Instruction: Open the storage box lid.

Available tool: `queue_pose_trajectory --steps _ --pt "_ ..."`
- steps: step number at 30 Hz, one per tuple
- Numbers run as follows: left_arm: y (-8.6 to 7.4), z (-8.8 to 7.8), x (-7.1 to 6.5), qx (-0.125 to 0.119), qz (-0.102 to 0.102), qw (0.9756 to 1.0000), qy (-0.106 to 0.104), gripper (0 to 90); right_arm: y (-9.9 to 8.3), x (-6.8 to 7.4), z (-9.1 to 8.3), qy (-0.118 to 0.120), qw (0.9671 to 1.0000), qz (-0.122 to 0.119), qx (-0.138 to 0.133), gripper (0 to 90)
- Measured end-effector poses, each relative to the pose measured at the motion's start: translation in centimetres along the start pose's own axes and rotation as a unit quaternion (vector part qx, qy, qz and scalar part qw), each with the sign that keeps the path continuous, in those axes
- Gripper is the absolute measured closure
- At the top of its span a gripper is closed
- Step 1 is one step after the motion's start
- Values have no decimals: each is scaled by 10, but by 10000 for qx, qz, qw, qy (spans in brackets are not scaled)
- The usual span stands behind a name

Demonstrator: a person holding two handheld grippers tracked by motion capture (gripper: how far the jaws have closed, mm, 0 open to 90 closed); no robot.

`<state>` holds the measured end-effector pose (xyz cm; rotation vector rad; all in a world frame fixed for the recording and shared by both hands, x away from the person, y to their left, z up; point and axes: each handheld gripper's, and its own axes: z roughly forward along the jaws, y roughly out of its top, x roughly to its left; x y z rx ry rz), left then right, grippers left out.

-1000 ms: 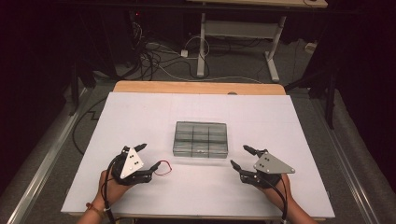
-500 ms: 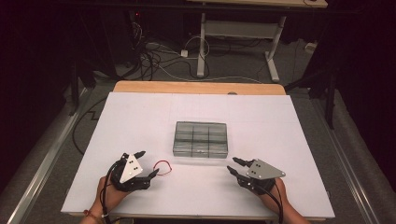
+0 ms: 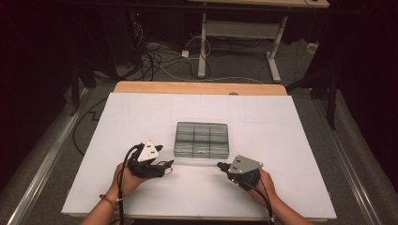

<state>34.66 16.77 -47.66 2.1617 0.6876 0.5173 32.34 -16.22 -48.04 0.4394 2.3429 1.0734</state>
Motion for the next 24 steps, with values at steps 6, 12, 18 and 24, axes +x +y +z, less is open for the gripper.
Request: queue_pose_trajectory --steps 6,12,18,24 --pt "10 13 8 141 -191 9995 -211 469 18 -6 23 149 9998 -116 95 900" --pt "10 21 10 139 -339 9984 -442 521 21 -8 38 137 9997 -91 153 900" --pt "9 23 9 95 -309 9983 -486 567 22 -7 44 94 9998 -135 85 900" --pt "9 18 10 -53 -426 9973 -593 598 24 -7 42 45 9999 -125 -22 900"
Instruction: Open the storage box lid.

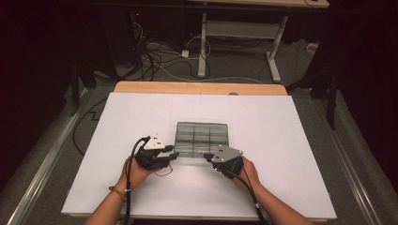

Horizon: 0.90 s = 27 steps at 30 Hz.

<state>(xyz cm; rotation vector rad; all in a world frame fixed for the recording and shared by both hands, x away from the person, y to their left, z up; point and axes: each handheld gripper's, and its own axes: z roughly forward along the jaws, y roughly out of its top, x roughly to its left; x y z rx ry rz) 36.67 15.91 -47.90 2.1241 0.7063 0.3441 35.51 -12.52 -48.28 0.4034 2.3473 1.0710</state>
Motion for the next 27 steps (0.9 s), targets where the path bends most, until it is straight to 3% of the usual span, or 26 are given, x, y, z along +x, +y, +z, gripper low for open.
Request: queue_pose_trajectory --steps 5,15,21,27 --pt "0 0 -2 0 -33 10000 36 609 1 2 3 -2 10000 5 14 900" --pt "1 -1 -5 -45 8 9999 102 613 3 2 -1 -94 9997 91 -222 900" --pt "1 -3 -7 -219 28 9997 128 619 3 1 -4 -109 9994 139 -283 900" --pt "0 -3 -7 -273 34 9995 119 619 2 1 -8 -77 9994 125 -311 825"
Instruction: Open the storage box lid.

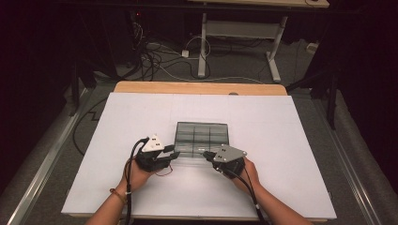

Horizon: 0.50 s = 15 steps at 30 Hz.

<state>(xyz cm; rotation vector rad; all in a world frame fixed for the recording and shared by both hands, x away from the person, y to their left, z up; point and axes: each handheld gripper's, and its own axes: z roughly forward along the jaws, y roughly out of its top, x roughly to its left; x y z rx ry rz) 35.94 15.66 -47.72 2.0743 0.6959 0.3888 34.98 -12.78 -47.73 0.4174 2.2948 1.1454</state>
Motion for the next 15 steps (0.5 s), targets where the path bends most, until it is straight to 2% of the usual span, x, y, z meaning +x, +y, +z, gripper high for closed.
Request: queue_pose_trajectory --steps 4,6,10,11,12,15 --pt "0 0 1 -25 6 10000 -3 620 5 -1 -16 -66 9998 -65 -154 798" --pt "0 0 0 -56 28 10000 21 620 7 -3 -26 -243 9993 -113 -268 744" --pt "0 -3 -1 -179 109 9998 50 639 5 -11 -43 -486 9971 -383 -438 627" --pt "1 -3 -1 -189 111 9997 48 640 4 -14 -46 -633 9960 -449 -447 601" --pt "1 -4 -1 -223 127 9996 75 640 2 -17 -49 -740 9952 -452 -454 579" --pt "1 -5 0 -279 165 9994 78 640 -6 -29 -54 -872 9948 -299 -436 495"
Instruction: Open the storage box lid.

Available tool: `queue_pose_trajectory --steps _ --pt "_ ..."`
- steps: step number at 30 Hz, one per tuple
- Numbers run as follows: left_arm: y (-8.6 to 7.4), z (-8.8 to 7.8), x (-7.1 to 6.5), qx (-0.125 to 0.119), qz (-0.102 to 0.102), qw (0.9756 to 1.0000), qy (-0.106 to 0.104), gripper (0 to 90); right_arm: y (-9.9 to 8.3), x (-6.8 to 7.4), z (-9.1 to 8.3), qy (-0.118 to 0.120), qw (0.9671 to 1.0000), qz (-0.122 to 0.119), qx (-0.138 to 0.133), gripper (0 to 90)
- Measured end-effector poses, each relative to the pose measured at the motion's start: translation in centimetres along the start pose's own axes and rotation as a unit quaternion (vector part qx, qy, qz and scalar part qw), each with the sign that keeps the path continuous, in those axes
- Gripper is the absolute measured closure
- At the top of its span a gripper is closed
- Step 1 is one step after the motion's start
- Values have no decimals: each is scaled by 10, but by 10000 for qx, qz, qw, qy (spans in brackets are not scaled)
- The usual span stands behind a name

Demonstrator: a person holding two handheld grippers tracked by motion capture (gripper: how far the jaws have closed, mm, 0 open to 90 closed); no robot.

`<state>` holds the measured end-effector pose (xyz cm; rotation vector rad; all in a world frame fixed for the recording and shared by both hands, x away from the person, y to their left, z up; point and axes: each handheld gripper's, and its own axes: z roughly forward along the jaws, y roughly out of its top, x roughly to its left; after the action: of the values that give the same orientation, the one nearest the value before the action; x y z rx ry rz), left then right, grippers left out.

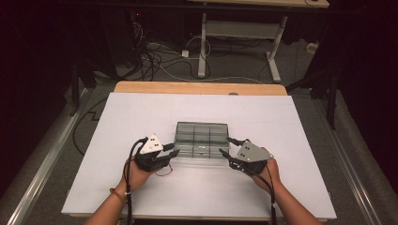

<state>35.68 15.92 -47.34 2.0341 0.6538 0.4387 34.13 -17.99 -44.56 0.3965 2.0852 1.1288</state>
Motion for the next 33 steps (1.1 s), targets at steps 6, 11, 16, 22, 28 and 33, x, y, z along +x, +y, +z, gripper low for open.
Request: queue_pose_trajectory --steps 6,11,16,22,28,33 --pt "1 1 2 -94 18 10000 -20 647 -11 -8 1 -64 9999 28 147 457" --pt "4 4 3 -127 75 9999 -80 648 -14 -8 1 -293 9995 -49 80 513" --pt "4 3 1 -110 132 9998 -39 659 -15 -3 5 -291 9987 -363 220 560" --pt "4 2 0 -95 151 9998 -7 676 -19 -3 9 -384 9985 -290 266 653" --pt "6 -1 0 -172 109 9998 39 677 -18 -3 8 -393 9987 -301 118 737" --pt "6 -2 -1 -181 146 9997 63 677 -19 -3 8 -470 9983 -335 83 751"
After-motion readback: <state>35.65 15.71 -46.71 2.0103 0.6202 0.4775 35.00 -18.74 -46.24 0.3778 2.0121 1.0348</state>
